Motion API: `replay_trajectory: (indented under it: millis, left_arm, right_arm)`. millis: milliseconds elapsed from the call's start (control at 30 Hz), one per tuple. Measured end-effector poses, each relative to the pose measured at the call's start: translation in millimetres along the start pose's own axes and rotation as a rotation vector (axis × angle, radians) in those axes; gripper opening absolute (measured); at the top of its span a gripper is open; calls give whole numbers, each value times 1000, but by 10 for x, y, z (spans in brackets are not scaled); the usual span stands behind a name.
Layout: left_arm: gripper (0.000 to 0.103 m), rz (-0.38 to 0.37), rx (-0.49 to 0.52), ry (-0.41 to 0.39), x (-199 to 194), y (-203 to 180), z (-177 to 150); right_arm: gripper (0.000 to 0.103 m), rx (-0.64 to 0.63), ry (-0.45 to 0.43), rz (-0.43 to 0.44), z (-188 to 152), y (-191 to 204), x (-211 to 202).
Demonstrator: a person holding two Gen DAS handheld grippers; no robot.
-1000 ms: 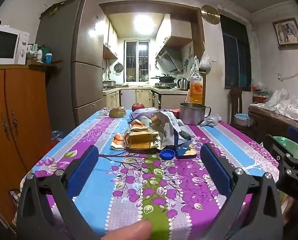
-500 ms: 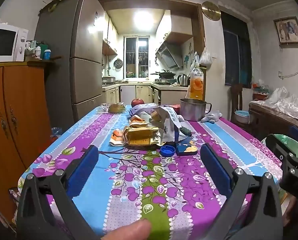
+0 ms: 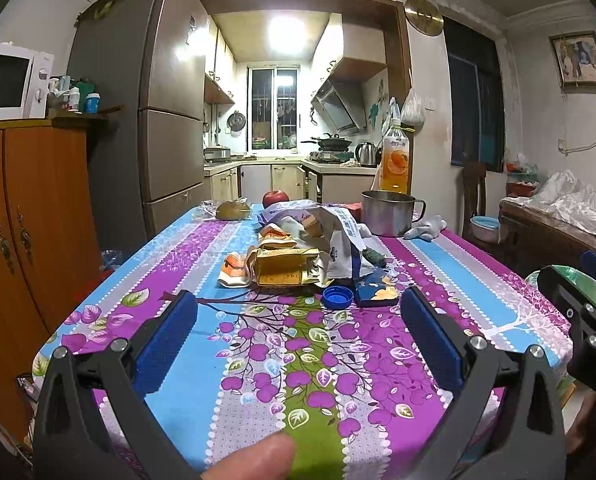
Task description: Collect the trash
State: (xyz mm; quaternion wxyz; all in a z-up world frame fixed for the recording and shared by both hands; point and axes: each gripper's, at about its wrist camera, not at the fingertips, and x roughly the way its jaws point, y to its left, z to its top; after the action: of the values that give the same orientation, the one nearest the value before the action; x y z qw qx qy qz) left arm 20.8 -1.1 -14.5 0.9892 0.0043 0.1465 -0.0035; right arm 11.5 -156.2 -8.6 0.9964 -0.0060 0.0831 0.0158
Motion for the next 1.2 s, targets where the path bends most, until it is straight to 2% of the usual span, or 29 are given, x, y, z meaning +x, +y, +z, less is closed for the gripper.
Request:
replay_trajectory:
  millis: [1200]
  left_arm:
    - [98,2,-4,16,78,38,9]
  right_arm:
    - [98,-6,10,13,10,17,25]
